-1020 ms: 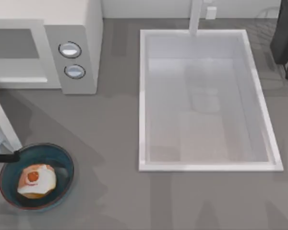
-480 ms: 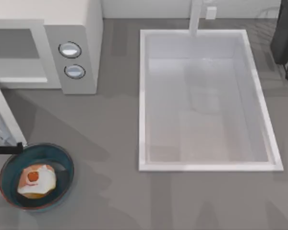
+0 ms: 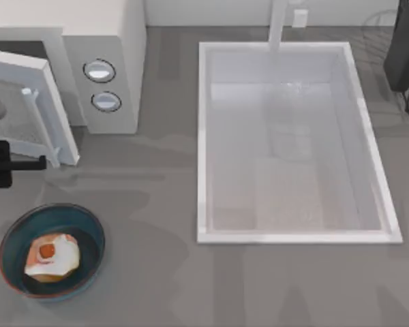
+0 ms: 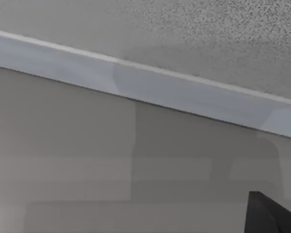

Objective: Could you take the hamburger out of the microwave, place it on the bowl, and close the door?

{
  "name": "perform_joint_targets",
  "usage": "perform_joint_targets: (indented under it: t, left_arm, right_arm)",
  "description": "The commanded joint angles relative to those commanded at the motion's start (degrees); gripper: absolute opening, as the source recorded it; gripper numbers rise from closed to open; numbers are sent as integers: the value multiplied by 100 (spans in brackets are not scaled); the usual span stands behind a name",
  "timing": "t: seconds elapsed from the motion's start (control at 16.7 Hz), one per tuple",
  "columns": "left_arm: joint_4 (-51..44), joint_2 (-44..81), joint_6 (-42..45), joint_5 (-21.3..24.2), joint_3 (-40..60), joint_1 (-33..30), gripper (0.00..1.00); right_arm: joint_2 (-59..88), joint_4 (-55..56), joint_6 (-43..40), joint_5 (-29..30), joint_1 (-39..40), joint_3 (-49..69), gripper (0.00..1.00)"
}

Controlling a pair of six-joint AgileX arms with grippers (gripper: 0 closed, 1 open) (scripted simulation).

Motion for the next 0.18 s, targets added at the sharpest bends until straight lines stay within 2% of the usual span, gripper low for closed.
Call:
perform_joint_targets:
  t: [0.18]
  left_arm:
    - [98, 173, -11, -12, 135, -20, 0]
  right_arm:
    - [0, 0, 0, 0, 0, 0, 100]
